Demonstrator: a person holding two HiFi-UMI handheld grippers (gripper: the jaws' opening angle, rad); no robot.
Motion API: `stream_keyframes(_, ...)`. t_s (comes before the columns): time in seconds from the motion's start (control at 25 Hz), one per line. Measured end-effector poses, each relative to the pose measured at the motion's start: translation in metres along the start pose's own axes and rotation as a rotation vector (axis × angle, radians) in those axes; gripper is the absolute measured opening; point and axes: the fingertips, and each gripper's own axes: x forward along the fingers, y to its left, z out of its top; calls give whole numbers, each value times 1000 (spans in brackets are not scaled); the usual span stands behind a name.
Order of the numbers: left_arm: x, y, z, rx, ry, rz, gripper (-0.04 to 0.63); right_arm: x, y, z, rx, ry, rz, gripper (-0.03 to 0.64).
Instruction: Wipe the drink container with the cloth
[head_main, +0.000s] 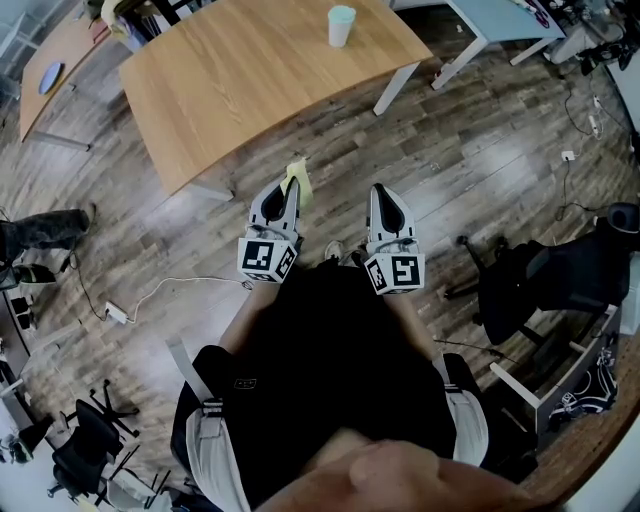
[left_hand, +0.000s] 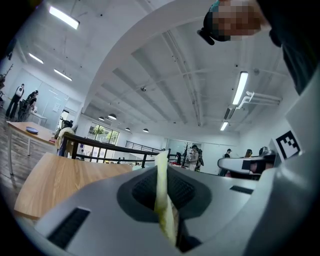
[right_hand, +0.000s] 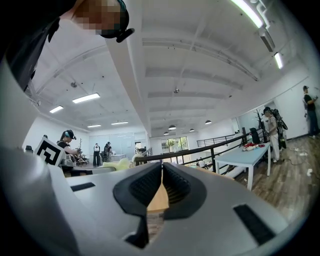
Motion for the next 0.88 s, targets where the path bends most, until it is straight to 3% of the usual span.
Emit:
stream_keyframes(0.12,6,-12,-4,5,-2,14,38,-4,-9,3,-20,-5,30,34)
stream_keyframes(0.4,11,-34,-9,12,-12,75,38,-11,-42,2,47,4,69,34)
stream_keyframes(0.88,47,-21,-18,1,0,110,37,17,-67,-4,25,21,85,34)
